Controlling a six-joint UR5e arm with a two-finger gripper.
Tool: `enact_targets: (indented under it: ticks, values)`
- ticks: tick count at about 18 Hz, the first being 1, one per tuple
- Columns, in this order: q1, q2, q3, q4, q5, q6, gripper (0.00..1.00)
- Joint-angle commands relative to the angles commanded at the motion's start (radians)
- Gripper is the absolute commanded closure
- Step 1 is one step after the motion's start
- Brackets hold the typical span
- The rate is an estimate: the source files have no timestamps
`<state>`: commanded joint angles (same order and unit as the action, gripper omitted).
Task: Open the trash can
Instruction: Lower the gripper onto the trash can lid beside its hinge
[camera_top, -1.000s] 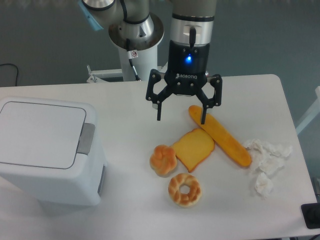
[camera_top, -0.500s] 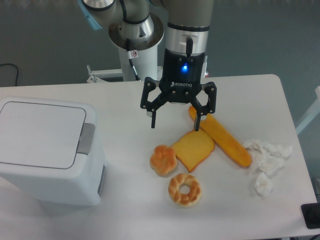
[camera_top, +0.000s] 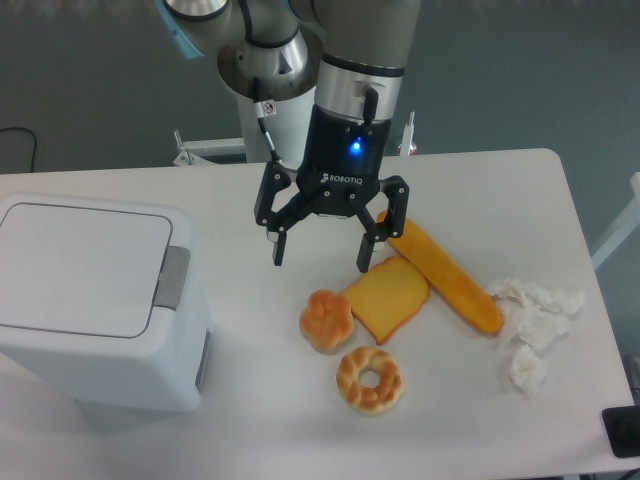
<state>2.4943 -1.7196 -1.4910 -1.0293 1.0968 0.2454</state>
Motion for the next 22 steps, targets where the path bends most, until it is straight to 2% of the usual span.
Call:
enact_targets:
  ticks: [6, 22]
  values:
    - [-0.034, -0.017, -0.006, -0.002, 0.002, -0.020, 0.00]
    - [-0.051, -0.041, -0.014, -0.002, -0.046, -0.067, 0.00]
